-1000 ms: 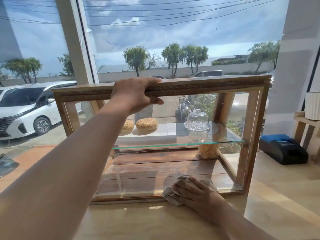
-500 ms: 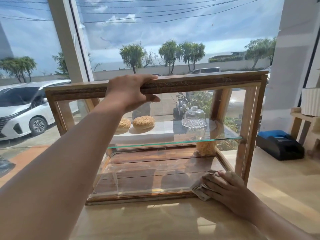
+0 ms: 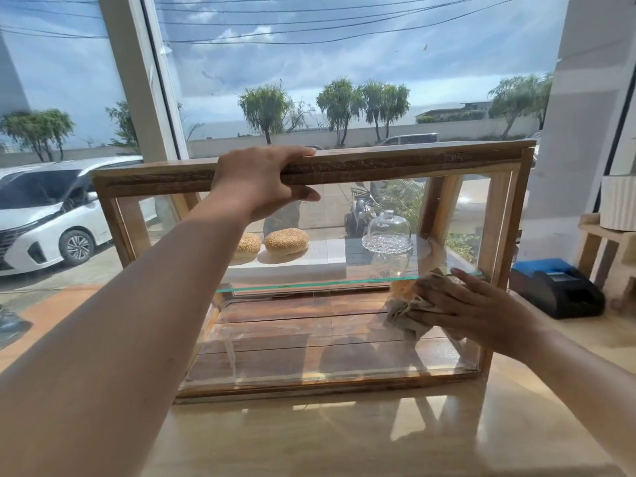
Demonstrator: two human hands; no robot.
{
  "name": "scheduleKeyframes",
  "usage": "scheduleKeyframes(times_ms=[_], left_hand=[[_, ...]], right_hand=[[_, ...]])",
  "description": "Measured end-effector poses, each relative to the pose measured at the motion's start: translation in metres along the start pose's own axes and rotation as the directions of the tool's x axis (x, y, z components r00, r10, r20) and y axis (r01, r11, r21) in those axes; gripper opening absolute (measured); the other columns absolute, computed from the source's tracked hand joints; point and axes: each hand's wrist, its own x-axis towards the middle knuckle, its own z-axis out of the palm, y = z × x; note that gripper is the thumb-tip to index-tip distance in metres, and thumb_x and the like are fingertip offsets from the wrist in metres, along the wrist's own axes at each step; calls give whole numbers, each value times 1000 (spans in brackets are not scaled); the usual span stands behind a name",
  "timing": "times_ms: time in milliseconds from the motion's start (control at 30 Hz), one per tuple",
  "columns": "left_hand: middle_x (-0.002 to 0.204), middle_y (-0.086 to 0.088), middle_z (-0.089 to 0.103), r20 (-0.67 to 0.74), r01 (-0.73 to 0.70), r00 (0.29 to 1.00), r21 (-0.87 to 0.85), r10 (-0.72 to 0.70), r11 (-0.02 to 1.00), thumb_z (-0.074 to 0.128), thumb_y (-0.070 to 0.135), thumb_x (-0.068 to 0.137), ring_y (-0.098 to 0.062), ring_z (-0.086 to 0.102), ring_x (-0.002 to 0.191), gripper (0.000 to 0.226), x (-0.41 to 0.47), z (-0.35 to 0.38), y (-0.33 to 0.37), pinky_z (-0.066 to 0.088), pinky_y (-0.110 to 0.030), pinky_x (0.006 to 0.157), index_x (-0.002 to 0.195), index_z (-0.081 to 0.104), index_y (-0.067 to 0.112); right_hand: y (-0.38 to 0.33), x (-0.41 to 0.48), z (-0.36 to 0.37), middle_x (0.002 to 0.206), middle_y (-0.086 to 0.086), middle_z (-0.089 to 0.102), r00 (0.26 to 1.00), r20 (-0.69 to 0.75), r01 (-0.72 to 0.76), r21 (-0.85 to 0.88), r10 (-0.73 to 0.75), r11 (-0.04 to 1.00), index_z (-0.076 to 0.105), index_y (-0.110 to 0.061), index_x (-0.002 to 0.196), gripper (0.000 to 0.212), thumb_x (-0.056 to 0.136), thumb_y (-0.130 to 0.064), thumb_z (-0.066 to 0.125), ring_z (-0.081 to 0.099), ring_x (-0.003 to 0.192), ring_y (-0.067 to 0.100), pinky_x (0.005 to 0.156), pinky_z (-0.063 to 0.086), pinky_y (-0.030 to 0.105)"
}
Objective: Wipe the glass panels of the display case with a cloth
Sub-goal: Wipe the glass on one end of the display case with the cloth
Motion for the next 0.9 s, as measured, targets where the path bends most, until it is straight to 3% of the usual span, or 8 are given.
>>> scheduleKeyframes(times_ms=[67,133,233,300,400,533,600,900], left_hand=[[128,11,61,4,4,1000,0,-4,1000,51,87,64,-24,58,112,77,0,1,0,40,-33,77,134,40,56],[128,11,61,4,4,1000,5,-4,1000,49,89,63,-24,58,112,79,0,2,0,41,-34,78,134,39,56],[128,11,61,3,-6,1000,1,6,1000,48,89,63,-24,58,111,79,0,4,2,41,-33,77,134,39,56],[128,11,61,-1,-10,1000,1,10,1000,49,88,64,-23,58,110,78,0,3,2,40,-33,75,135,39,56],[128,11,61,-2,-12,1000,7,12,1000,49,88,64,-24,59,109,78,0,3,1,40,-33,74,135,39,56],[127,11,62,-7,-27,1000,10,27,1000,49,87,64,-24,59,108,78,-1,3,2,40,-33,74,134,40,55],[127,11,62,-6,-29,1000,9,29,1000,48,87,64,-23,59,108,78,1,2,2,41,-32,74,135,39,55],[128,10,61,-4,-10,1000,8,10,1000,52,85,67,-24,58,110,76,2,3,3,40,-33,75,135,39,55]], right_hand=[[32,-1,-4,164,15,16,998,-3,-56,-42,56,998,23,-23,157,88,83,-22,70,22,147,37,118,19,54],[58,4,-9,164,15,15,994,-45,-100,-87,96,991,23,-23,157,84,87,-22,70,22,147,37,118,22,53],[91,12,-14,163,15,20,990,-82,-122,-104,114,987,20,-21,158,59,104,-18,41,24,147,36,117,25,54],[111,20,-17,163,16,22,985,-98,-150,-103,140,983,19,-19,159,54,106,-15,32,25,147,37,117,26,54],[128,33,-25,162,16,22,987,-113,-132,-137,117,982,23,-22,158,56,105,-13,39,26,146,38,117,27,53],[126,42,-33,154,16,40,969,-177,-186,-65,172,980,44,-22,149,55,99,-2,54,38,139,39,114,32,48],[120,53,-36,154,16,40,954,-208,-223,-13,215,975,50,-17,146,47,102,0,47,37,141,39,115,34,49],[77,94,-29,156,16,37,883,-257,-366,143,392,919,46,-21,148,50,100,-29,52,36,142,41,113,34,56]])
